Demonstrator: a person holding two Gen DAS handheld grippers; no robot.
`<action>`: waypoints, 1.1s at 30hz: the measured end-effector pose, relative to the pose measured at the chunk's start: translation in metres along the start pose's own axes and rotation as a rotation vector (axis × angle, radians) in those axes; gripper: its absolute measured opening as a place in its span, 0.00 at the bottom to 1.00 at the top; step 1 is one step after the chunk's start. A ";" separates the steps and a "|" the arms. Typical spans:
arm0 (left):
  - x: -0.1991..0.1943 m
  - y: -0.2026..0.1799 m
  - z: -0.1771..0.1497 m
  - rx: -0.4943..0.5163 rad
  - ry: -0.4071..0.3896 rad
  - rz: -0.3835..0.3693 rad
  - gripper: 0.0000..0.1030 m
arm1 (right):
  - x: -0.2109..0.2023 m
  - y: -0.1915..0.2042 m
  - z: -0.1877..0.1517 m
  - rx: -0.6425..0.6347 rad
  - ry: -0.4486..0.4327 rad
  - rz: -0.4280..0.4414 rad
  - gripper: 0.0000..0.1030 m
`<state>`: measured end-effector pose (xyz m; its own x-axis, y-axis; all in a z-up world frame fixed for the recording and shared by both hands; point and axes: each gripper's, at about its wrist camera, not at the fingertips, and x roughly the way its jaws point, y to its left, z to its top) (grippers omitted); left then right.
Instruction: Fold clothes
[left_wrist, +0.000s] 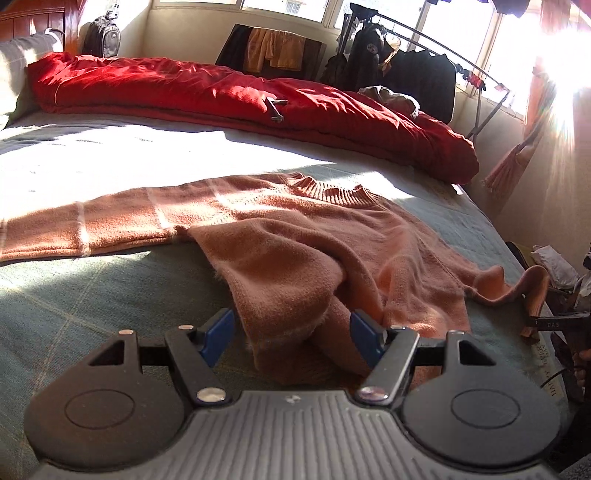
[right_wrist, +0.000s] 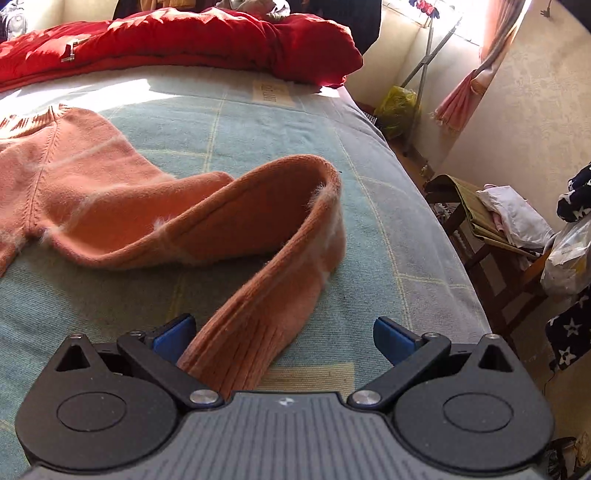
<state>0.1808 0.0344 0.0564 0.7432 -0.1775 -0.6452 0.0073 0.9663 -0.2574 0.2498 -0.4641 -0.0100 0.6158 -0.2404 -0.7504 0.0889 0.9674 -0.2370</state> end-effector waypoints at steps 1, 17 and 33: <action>0.001 0.005 0.004 -0.016 -0.009 -0.004 0.67 | -0.009 0.001 -0.002 0.012 -0.015 0.008 1.00; 0.125 0.136 0.046 -0.545 0.055 -0.322 0.67 | -0.089 0.068 -0.001 -0.012 -0.175 0.142 1.00; 0.171 0.154 0.095 -0.455 -0.006 -0.293 0.07 | -0.123 0.132 -0.006 -0.040 -0.152 0.088 1.00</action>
<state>0.3732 0.1702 -0.0251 0.7571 -0.4251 -0.4961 -0.0749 0.6980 -0.7122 0.1814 -0.3071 0.0475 0.7310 -0.1372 -0.6685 -0.0001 0.9796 -0.2012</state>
